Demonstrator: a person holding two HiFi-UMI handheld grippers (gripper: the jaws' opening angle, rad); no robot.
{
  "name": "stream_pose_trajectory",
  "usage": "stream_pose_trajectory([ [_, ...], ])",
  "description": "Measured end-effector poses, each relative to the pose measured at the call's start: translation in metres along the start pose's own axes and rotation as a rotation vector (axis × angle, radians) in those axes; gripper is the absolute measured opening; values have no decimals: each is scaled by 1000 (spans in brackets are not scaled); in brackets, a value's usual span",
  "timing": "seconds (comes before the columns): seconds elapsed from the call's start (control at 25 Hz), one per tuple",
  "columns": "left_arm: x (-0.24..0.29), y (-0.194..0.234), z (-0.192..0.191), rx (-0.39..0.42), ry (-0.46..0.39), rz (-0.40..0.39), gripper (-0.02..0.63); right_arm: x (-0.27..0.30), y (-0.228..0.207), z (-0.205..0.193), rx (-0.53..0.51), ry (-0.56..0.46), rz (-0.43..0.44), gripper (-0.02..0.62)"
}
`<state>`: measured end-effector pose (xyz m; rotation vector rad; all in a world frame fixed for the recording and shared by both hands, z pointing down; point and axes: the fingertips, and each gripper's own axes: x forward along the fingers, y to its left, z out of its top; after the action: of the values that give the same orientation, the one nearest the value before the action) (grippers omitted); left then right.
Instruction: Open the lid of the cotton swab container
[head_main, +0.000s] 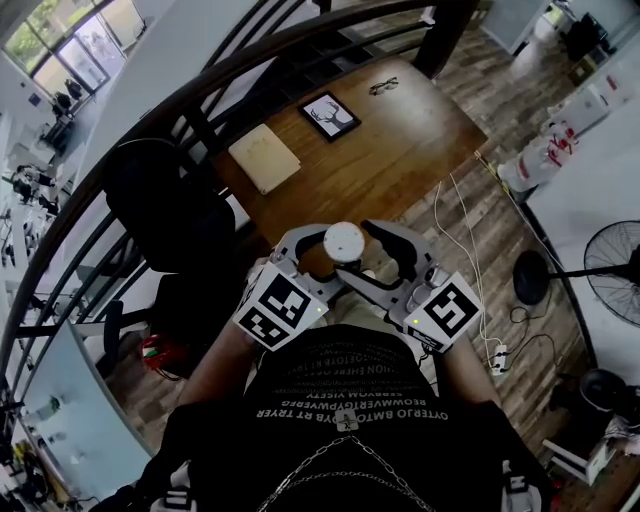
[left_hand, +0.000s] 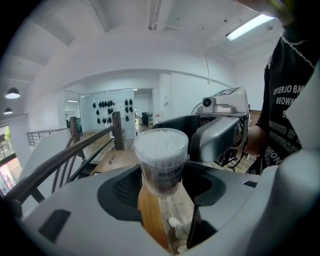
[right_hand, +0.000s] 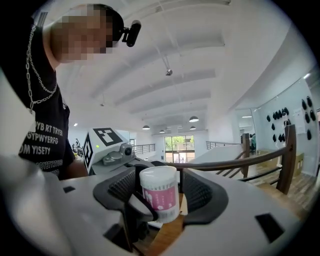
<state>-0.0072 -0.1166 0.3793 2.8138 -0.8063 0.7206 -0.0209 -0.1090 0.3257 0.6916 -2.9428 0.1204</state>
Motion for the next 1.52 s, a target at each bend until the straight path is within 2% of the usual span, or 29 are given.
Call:
stream_pose_trajectory([
  [0.12,1,-11,1,5,-4,-30,268,0,6,-6,-6,32,-1,291],
  [0.16,2,-13,0,8,-3,-38,268,0,7,-7,-2,42,-10,262],
  [0.32,6,-19,-6,16,4,-44,266,-5,7,-14,24,81,-16,253],
  [0.72,16,-22,-15,25,32,-42,258,-11,-4,-29,181,149,-12,247],
  [0.88,25,-23,-22,70,84,-26,255,-13,-6,-42,131,251,-8,245],
  [1.0,31,-26,-23,36,92,-37,253,-16,-7,-45,73,289,-15,246],
  [1.16,36,-24,-23,18,111,-46,250,-13,-6,-43,-31,282,-44,245],
  [1.52,39,-26,-25,-4,114,-85,247,-15,-6,-41,-98,183,-52,245],
])
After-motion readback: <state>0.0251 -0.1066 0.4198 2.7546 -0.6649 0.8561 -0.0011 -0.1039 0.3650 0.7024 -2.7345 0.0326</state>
